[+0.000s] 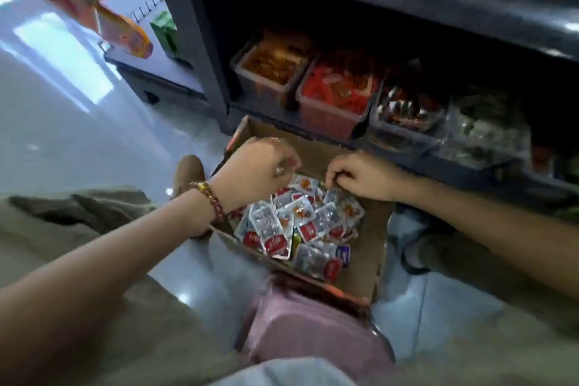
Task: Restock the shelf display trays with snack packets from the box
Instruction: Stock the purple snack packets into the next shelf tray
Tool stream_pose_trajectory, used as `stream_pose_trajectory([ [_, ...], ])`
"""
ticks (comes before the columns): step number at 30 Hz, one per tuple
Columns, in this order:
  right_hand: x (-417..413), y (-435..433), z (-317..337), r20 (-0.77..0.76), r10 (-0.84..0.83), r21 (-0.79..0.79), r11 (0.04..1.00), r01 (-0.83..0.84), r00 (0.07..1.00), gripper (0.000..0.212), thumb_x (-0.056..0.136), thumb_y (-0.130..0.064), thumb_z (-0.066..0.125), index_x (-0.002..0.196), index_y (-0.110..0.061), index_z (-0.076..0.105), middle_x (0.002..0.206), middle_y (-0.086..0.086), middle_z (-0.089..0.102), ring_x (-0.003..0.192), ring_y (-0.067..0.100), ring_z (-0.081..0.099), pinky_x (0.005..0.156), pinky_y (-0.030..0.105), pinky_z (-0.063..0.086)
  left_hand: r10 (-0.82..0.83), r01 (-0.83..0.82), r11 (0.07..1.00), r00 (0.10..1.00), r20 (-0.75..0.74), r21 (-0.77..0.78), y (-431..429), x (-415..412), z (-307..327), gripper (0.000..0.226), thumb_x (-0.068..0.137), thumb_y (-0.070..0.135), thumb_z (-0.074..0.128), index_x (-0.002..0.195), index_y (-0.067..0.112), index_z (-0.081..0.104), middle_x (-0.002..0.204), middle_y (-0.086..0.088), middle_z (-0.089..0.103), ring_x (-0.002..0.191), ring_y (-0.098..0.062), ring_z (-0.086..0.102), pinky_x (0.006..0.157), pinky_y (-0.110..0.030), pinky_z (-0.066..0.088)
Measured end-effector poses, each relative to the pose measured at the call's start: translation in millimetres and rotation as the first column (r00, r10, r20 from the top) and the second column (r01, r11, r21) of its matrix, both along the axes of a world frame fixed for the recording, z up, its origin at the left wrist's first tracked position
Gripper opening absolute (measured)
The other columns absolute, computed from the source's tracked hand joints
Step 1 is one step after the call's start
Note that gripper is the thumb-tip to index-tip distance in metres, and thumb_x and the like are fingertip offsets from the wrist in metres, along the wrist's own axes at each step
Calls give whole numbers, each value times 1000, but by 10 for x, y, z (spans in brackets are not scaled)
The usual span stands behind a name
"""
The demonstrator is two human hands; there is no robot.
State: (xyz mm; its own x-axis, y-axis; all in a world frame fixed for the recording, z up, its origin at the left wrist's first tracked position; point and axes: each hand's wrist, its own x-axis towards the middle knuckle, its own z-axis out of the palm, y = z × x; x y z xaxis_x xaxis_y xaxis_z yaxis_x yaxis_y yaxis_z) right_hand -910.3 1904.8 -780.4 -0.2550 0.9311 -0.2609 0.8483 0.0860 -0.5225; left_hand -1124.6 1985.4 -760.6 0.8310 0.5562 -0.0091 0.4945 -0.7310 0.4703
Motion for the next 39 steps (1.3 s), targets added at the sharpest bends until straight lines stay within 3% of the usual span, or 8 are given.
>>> stream_pose_trajectory([
  [6, -120, -115, -1211, 242, 85, -567, 821, 70, 967, 14, 92, -10, 49, 93, -6, 63, 92, 10, 62, 86, 22, 53, 66, 27, 38, -35, 28, 999, 973, -229, -34, -320, -504, -577, 21, 87, 21, 59, 107, 23, 68, 106, 2, 67, 102, -22, 61, 87, -35, 42],
  [12, -289, -388, -2020, 405, 149, -767, 592, 247, 902, 43, 94, -10, 47, 136, 1, 42, 133, 17, 48, 94, 25, 48, 95, 34, 45, -22, 8, 999, 949, -315, -45, -237, -715, -768, 28, 89, 19, 53, 115, 23, 65, 113, 3, 64, 109, -21, 56, 90, -37, 40],
  [14, -397, -502, -2156, 421, 141, -784, 553, 281, 896, 44, 93, -14, 47, 134, 0, 44, 123, 15, 52, 82, 22, 50, 89, 33, 47, 37, -47, 999, 934, -354, -19, -155, -731, -790, 30, 90, 19, 51, 117, 24, 63, 112, 1, 63, 110, -22, 55, 90, -36, 39],
  [17, -482, -601, -2201, 432, 155, -783, 554, 284, 889, 28, 94, -16, 44, 115, -4, 58, 100, 9, 54, 71, 16, 49, 73, 28, 45, 154, -147, 988, 905, -397, 48, 6, -743, -809, 29, 89, 16, 53, 115, 21, 64, 110, -6, 62, 108, -29, 55, 89, -40, 40],
  [22, -427, -584, -2199, 415, 73, -749, 593, 295, 907, 24, 95, -20, 49, 106, 0, 58, 110, 12, 61, 87, 22, 58, 77, 29, 48, 251, -252, 967, 910, -330, 42, 109, -772, -845, 30, 87, 9, 51, 110, 17, 67, 105, -10, 65, 100, -34, 57, 82, -44, 46],
  [25, -396, -507, -2049, 412, 94, -770, 567, 291, 906, 10, 91, -9, 57, 89, -8, 47, 81, 7, 50, 71, 18, 48, 65, 29, 41, 289, -290, 956, 898, -332, 50, 74, -770, -844, 32, 87, 7, 49, 111, 17, 67, 107, -9, 65, 103, -33, 56, 82, -42, 44],
  [31, -229, -220, -1739, 412, -60, -416, 875, 247, 909, 13, 86, 0, 54, 82, -7, 64, 82, 9, 60, 72, 21, 57, 65, 32, 45, 232, -243, 970, 911, -340, 11, -18, -719, -880, 31, 87, 7, 51, 113, 16, 66, 109, -8, 64, 103, -32, 58, 86, -41, 42],
  [39, -535, 117, -874, -236, -45, -197, 980, -3, 971, 34, 80, 6, 51, 64, -23, 57, 89, -5, 56, 85, 5, 54, 80, 21, 41, 134, -210, 934, 956, -263, -288, -429, -374, -1076, 64, 82, 27, 73, 138, 16, 44, 140, -6, 45, 120, -27, 52, 100, -39, 43],
])
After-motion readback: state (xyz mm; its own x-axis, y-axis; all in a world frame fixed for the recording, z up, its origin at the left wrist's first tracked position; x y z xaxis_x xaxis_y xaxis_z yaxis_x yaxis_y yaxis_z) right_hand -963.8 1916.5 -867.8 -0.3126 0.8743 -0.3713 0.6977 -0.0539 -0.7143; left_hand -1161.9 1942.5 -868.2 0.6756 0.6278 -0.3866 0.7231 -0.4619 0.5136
